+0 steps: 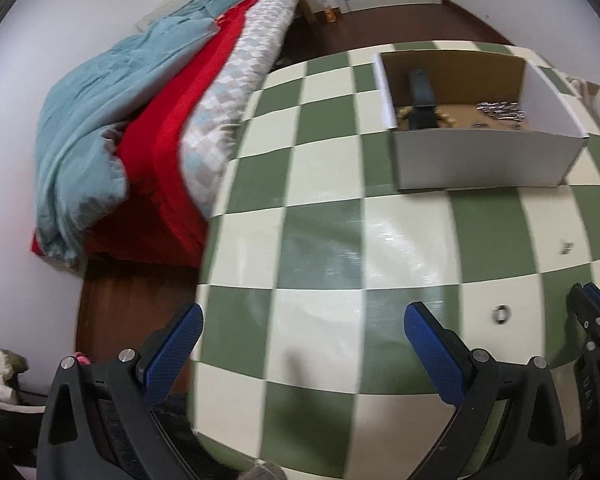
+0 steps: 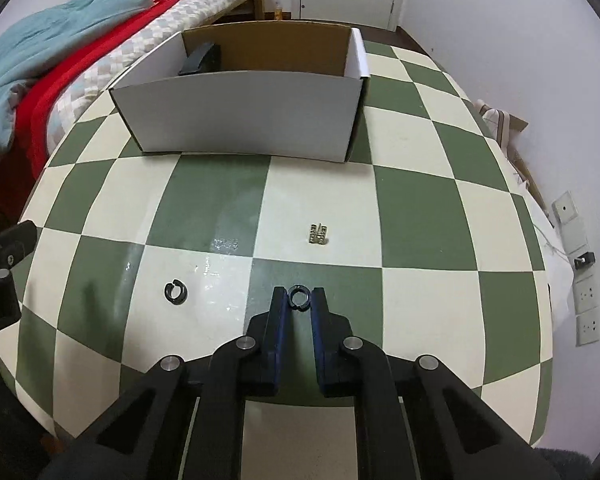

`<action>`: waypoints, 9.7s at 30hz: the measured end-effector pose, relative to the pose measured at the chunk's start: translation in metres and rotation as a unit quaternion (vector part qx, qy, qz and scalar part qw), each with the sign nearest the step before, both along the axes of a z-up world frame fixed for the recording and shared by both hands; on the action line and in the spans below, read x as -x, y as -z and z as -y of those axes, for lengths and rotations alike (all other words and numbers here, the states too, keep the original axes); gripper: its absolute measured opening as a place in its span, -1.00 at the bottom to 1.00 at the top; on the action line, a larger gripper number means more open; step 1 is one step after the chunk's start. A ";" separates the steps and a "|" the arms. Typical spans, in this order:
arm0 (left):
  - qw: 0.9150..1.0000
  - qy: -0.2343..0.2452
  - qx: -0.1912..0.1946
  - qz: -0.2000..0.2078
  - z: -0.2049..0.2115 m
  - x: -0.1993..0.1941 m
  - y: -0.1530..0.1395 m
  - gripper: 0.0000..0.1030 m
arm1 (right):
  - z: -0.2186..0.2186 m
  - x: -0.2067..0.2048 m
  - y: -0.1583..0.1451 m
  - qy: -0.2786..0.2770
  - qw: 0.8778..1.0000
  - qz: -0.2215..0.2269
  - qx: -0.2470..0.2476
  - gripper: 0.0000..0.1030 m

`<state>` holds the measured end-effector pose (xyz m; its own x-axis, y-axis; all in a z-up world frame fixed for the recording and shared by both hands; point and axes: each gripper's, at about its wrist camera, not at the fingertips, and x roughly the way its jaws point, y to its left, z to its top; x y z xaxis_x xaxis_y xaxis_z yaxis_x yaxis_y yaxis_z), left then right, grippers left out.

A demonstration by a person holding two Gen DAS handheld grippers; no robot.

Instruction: Organize jewelry

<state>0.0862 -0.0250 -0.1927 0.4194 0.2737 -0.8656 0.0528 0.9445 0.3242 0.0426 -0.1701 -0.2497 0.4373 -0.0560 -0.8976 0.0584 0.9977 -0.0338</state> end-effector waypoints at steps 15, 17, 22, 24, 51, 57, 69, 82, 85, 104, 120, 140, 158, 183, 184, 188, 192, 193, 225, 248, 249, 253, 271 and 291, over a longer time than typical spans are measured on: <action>0.985 0.077 0.128 -0.091 0.073 0.004 0.045 -0.28 | 0.092 0.022 -0.035 0.110 0.989 0.028 -0.093 -1.00; 0.984 0.086 0.133 -0.082 0.076 0.007 0.045 -0.82 | 0.100 0.026 -0.037 0.121 0.985 0.031 -0.118 -1.00; 0.986 0.091 0.119 -0.076 0.074 0.010 0.045 -0.85 | 0.117 0.018 -0.032 0.134 0.976 0.022 -0.171 -0.60; 0.987 0.084 0.116 -0.075 0.067 0.010 0.043 -1.00 | 0.113 0.009 -0.029 0.119 0.980 0.023 -0.159 -0.23; 0.977 0.050 0.188 -0.091 0.042 -0.020 0.041 0.10 | 0.081 0.002 -0.029 0.084 0.993 0.034 -0.070 -0.75; 0.982 0.061 0.155 -0.090 0.054 -0.020 0.043 -0.81 | 0.084 0.000 -0.033 0.090 0.993 0.038 -0.071 -0.75; 0.976 0.054 0.210 -0.008 0.021 -0.031 -0.053 -0.81 | 0.085 -0.003 -0.065 0.088 0.989 0.071 -0.098 -0.75; 0.967 0.064 0.247 -0.015 0.027 -0.132 -0.075 -0.81 | 0.049 -0.093 -0.123 0.012 0.989 0.085 -0.124 -0.75; 0.962 0.062 0.261 -0.046 0.033 -0.148 -0.064 -0.80 | 0.045 -0.120 -0.114 0.003 0.989 0.060 -0.135 -0.75; 0.987 0.006 0.162 -0.012 0.012 -0.149 -0.068 0.99 | 0.069 -0.162 -0.096 0.042 0.995 -0.028 -0.086 0.90; 0.990 0.003 0.142 0.020 -0.003 -0.085 -0.099 0.99 | 0.055 -0.117 -0.118 0.059 0.998 -0.031 -0.019 1.00; 0.977 0.031 0.166 0.128 -0.020 0.028 -0.206 0.99 | 0.039 0.009 -0.244 0.062 0.994 0.089 0.005 1.00; 0.972 0.048 0.193 0.122 -0.027 0.093 -0.238 0.99 | 0.026 0.101 -0.306 0.052 0.989 0.136 0.008 1.00; 0.977 0.033 0.176 0.116 -0.005 0.039 -0.243 0.99 | 0.036 0.054 -0.327 0.059 0.989 0.135 0.029 1.00; 0.977 0.033 0.176 0.115 -0.005 0.036 -0.243 0.99 | 0.036 0.050 -0.325 0.059 0.989 0.133 0.030 1.00; 0.978 0.032 0.172 0.111 -0.003 0.028 -0.239 0.99 | 0.037 0.034 -0.316 0.061 0.990 0.121 0.030 1.00; 0.980 0.032 0.168 0.103 -0.001 0.023 -0.235 0.99 | 0.036 0.023 -0.308 0.061 0.991 0.112 0.032 1.00; 0.980 0.032 0.168 0.101 0.000 0.022 -0.234 0.99 | 0.036 0.020 -0.306 0.060 0.992 0.110 0.030 1.00; 0.982 0.014 0.155 0.105 -0.011 0.016 -0.225 0.99 | 0.034 0.003 -0.284 0.057 0.995 0.080 0.033 1.00; 0.982 0.013 0.158 0.103 -0.013 0.018 -0.224 0.99 | 0.030 0.003 -0.285 0.053 0.995 0.082 0.033 1.00; 0.982 0.014 0.156 0.104 -0.013 0.018 -0.224 0.99 | 0.030 0.003 -0.285 0.052 0.995 0.082 0.033 1.00; 0.982 0.014 0.157 0.105 -0.014 0.019 -0.224 0.99 | 0.029 0.003 -0.287 0.050 0.995 0.084 0.034 1.00; 0.982 0.014 0.157 0.106 -0.013 0.021 -0.225 0.99 | 0.029 0.006 -0.297 0.045 0.994 0.091 0.035 1.00; 0.982 0.018 0.156 0.105 -0.013 0.026 -0.227 0.99 | 0.034 0.007 -0.301 0.044 0.994 0.092 0.036 1.00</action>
<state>0.0607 -0.0118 0.0345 0.6025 -0.0080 -0.7981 0.0498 0.9984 0.0275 0.0353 -0.2042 0.0511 0.5840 -0.1623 -0.7954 0.1577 0.9838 -0.0849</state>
